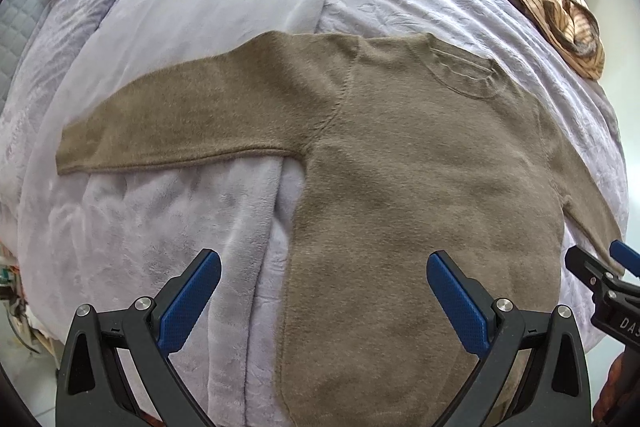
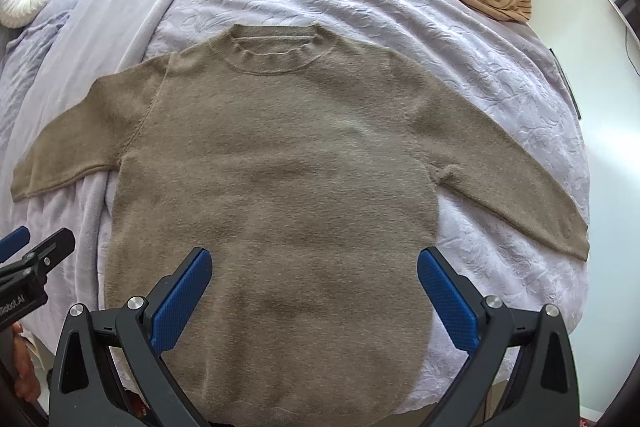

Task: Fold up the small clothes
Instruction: 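Move the left tool to the sweater sleeve and grasp its cuff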

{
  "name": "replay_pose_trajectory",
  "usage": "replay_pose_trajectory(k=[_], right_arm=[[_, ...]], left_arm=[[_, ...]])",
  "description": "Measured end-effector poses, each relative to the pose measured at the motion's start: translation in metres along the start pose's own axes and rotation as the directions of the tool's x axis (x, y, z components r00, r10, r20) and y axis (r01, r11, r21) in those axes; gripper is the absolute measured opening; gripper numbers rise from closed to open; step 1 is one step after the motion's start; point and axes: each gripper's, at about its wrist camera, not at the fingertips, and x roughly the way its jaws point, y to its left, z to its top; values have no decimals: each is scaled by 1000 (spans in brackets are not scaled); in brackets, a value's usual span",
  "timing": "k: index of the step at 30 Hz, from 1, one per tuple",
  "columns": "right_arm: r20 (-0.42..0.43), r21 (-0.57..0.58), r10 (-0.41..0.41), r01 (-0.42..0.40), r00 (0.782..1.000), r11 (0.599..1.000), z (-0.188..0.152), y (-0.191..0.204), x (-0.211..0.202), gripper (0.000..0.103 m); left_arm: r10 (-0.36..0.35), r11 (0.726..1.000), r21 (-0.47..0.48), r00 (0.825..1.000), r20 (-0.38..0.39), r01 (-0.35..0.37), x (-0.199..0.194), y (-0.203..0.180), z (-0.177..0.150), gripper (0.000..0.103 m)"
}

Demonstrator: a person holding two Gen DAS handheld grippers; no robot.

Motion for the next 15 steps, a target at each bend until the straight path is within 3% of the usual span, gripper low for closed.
replay_pose_trajectory(k=[4, 7, 9, 11, 15], right_arm=[[-11, -38, 0, -1, 1000, 999, -1, 23, 4, 102], [-21, -82, 8, -10, 1000, 997, -2, 46, 8, 102], [-29, -109, 17, -20, 999, 994, -4, 60, 11, 102], [-42, -132, 28, -33, 999, 991, -6, 76, 14, 102], [-72, -167, 58, -69, 996, 984, -11, 103, 19, 102]], left_arm=[[-79, 995, -54, 997, 25, 80, 9, 29, 0, 103], [-156, 976, -142, 985, 80, 166, 20, 70, 5, 103], [-170, 957, -214, 976, 139, 198, 28, 105, 9, 103], [-170, 926, -308, 969, 181, 220, 40, 147, 12, 103], [-219, 802, -511, 948, 229, 309, 82, 229, 14, 103]])
